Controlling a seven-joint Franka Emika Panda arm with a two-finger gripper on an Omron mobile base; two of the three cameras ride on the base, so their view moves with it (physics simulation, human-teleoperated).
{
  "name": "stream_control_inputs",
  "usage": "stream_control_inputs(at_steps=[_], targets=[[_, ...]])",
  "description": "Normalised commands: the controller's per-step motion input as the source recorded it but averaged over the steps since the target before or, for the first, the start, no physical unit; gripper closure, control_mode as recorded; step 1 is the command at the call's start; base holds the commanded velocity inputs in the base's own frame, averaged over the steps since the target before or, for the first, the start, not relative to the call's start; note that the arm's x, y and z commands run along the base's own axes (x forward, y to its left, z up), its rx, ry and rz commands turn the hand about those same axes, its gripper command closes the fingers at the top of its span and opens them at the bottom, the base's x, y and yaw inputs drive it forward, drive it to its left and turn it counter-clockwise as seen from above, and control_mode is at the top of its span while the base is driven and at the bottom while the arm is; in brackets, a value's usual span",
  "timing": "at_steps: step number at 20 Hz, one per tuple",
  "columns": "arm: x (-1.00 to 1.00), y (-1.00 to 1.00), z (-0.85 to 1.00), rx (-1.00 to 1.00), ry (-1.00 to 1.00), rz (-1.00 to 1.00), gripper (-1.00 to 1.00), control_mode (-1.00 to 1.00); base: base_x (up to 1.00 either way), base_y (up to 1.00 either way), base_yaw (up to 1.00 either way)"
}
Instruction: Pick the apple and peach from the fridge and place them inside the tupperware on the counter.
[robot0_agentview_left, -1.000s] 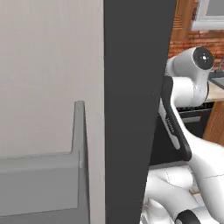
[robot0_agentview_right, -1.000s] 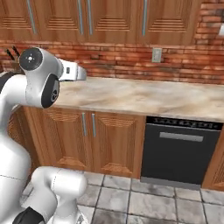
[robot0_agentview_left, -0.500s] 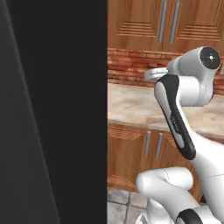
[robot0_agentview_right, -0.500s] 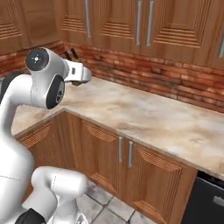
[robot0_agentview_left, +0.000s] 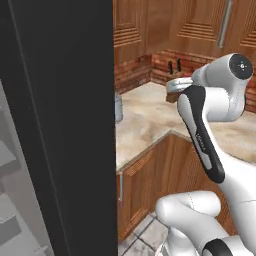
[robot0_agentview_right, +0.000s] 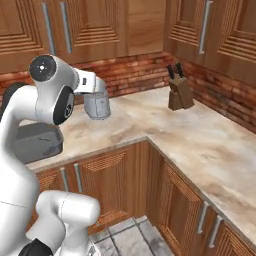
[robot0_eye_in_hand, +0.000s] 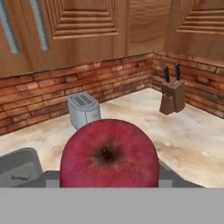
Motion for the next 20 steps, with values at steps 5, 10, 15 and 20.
stream_control_inputs(at_steps=[5,10,15,20], targets=[[0.00,0.00,0.00,0.00,0.00,0.00,1.00,1.00,0.51,0.31,0.77],[0.00,0.00,0.00,0.00,0.00,0.00,1.00,1.00,0.79,0.00,0.70],[0.00,0.00,0.00,0.00,0.00,0.00,1.00,1.00,0.60,-0.01,0.60],[-0.13,-0.05,-0.40,-0.03,0.03,0.12,1.00,-1.00,-0.01,-0.07,0.28]])
